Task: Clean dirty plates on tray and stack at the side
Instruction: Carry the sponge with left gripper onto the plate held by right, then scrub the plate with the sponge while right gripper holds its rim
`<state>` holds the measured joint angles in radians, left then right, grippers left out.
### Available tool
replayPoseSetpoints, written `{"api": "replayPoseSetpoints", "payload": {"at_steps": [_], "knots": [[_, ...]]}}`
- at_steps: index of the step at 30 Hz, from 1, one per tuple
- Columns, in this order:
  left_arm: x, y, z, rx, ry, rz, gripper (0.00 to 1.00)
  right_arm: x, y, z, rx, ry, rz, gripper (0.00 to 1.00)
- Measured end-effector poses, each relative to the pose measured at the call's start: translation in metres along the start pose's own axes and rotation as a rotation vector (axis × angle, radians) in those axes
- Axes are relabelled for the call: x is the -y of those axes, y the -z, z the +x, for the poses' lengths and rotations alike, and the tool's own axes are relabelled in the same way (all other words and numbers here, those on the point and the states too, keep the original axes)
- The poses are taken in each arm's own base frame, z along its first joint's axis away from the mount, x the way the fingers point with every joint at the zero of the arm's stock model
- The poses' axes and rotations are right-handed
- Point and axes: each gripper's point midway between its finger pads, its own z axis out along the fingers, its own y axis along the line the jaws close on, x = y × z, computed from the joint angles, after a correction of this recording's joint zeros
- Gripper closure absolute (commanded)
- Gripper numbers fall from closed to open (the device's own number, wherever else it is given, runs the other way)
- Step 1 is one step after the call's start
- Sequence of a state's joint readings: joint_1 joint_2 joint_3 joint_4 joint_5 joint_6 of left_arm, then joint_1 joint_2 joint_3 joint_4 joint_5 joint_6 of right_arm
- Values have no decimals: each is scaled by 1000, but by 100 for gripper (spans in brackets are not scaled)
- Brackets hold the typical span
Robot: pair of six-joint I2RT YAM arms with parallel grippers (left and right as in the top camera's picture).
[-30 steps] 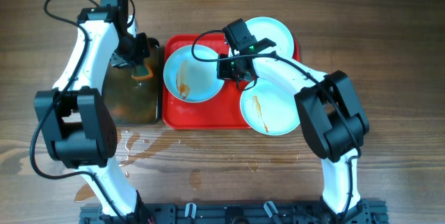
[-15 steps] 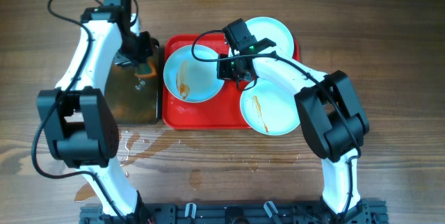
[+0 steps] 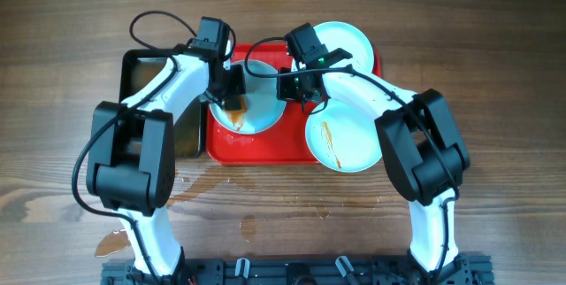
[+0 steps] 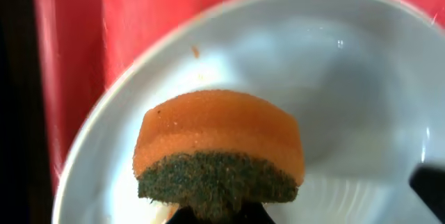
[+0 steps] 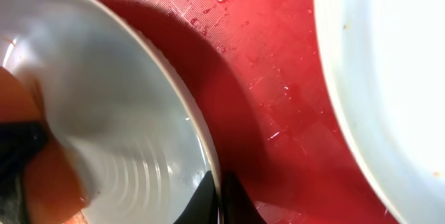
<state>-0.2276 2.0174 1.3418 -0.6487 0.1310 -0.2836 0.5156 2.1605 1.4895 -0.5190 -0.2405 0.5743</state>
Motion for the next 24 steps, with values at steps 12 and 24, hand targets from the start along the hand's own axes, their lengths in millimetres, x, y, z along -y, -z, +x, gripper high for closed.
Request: {"api": "replayPoseSetpoints", "payload": {"at_steps": [12, 24], "knots": [[26, 0, 26, -117, 18, 166, 96, -1, -1, -2, 8, 2, -6, 95], [-2, -9, -38, 167, 2, -52, 96, 0, 0, -2, 6, -2, -1, 95]]}}
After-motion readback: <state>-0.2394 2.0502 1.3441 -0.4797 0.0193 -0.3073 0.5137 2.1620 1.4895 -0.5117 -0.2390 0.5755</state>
